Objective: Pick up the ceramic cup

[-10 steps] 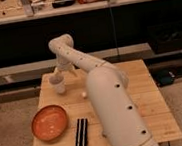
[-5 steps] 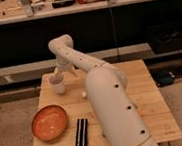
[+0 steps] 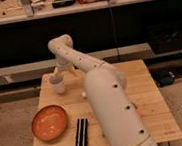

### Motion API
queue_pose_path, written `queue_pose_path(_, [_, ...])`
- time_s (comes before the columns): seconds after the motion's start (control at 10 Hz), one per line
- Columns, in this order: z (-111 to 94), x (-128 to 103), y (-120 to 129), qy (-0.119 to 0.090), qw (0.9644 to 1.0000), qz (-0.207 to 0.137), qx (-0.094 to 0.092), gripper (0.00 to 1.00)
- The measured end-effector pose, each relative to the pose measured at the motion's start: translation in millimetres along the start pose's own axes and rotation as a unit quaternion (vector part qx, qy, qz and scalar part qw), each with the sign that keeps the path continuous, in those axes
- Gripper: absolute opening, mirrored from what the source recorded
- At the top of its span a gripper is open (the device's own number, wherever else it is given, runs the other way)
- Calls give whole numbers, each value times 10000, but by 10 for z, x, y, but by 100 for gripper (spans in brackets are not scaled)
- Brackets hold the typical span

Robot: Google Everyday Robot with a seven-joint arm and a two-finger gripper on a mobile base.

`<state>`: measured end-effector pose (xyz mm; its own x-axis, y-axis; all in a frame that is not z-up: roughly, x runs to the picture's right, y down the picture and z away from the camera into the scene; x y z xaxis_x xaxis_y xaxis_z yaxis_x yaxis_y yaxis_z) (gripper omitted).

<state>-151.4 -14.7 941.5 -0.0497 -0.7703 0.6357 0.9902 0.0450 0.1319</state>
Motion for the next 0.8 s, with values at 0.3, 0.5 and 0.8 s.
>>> queue_pose_path(0.3, [0, 9, 2, 13, 10000, -22, -16, 80])
queue_pose_path(0.5, [1, 13, -6, 14, 10000, -38, -21, 80])
queue_pose_path(0.8, [10, 19, -14, 15, 10000, -63, -37, 80])
